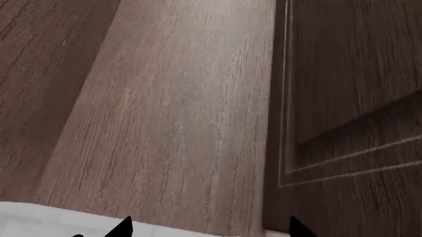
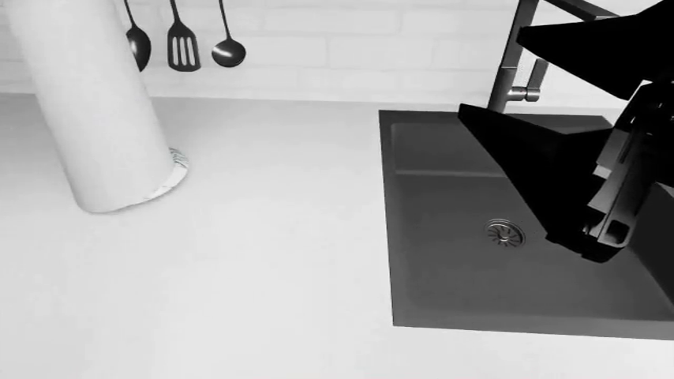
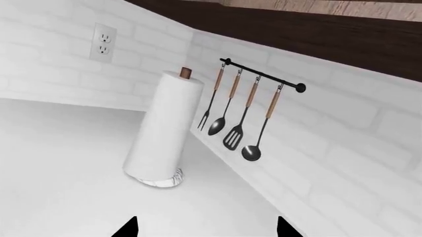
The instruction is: Pick the celery, carrot from the counter and place them in the cabinet. Then close the cabinet.
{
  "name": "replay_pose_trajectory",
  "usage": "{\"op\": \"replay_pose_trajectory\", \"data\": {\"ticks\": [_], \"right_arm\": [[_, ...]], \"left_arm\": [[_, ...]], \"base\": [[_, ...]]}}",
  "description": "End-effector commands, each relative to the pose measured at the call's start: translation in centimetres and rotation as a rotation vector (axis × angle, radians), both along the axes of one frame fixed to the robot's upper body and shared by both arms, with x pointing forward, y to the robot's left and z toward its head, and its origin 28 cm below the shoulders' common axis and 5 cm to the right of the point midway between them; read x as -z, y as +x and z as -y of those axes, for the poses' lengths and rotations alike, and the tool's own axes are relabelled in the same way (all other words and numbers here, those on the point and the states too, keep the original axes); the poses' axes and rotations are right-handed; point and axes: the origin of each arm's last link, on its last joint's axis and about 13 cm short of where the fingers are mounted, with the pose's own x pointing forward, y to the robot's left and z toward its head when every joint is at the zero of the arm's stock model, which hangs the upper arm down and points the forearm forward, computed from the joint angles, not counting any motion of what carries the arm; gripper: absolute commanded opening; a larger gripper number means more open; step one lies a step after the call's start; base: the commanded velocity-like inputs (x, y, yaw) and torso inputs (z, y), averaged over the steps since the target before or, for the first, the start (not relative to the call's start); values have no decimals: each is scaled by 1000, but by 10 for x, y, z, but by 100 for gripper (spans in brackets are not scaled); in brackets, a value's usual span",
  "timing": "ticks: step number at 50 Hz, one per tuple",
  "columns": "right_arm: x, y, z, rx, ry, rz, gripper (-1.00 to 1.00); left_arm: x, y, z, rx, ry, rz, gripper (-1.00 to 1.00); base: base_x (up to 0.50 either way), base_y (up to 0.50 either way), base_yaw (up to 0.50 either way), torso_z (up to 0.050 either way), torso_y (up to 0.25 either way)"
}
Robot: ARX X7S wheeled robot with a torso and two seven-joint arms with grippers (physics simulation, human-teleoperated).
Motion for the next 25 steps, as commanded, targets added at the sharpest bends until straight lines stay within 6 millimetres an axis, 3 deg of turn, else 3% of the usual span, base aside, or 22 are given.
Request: {"op": "replay_pose_trajectory", "data": {"ticks": [1,25], "right_arm": [[0,0,-1,-1,0,0,100],[-5,-1,-1,-5,-5,6,100]], "left_arm": [[-9,-4,0,-13,-33,23,100],[-41,1,16,69,88,80,100]], "base": [[0,0,0,0,0],[0,0,0,0,0]]}}
